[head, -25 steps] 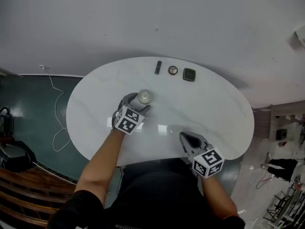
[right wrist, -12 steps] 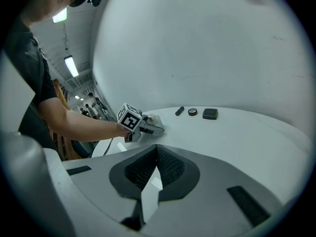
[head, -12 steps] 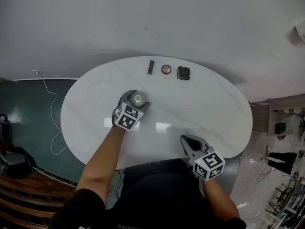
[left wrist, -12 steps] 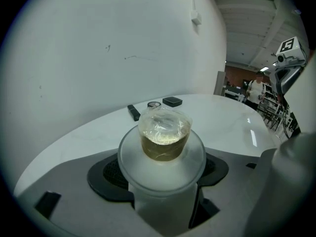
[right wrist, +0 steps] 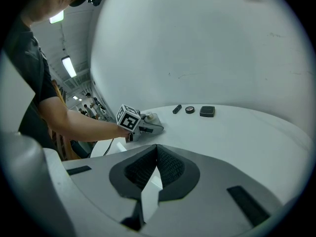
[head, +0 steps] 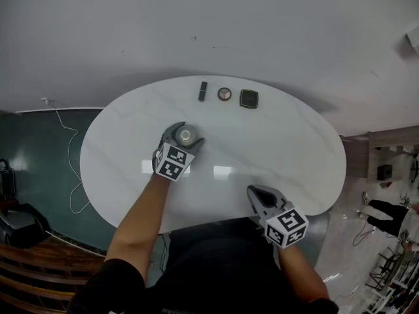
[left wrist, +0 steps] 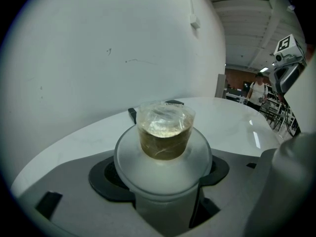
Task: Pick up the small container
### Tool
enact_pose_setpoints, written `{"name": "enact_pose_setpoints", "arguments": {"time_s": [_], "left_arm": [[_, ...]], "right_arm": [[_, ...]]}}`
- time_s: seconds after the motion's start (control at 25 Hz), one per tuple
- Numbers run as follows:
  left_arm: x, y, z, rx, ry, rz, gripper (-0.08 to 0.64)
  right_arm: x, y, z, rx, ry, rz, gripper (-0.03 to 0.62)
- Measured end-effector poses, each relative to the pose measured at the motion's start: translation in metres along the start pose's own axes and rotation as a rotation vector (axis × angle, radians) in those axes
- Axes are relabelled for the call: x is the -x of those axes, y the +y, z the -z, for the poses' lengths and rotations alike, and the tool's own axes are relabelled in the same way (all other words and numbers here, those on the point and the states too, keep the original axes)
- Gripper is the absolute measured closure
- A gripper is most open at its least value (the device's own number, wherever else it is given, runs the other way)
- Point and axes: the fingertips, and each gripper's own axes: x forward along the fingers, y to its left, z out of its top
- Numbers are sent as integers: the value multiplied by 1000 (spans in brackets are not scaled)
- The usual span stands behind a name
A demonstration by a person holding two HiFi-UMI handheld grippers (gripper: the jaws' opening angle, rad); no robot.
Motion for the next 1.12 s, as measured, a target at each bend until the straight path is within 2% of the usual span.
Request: {"name": "enact_pose_setpoints", "arguments": {"time_s": [0.32, 0.56, 1.12], "left_arm": [[-1, 1, 2, -12, 14, 2, 216], [2, -1, 1, 1, 62, 38, 216], [70, -16, -23, -67, 42, 19, 216]], "right_arm": [[1, 0, -3, 0, -13, 3, 598], [4, 5, -7, 13, -32, 1, 598], [-2, 34, -33, 78, -99, -61, 598]]}}
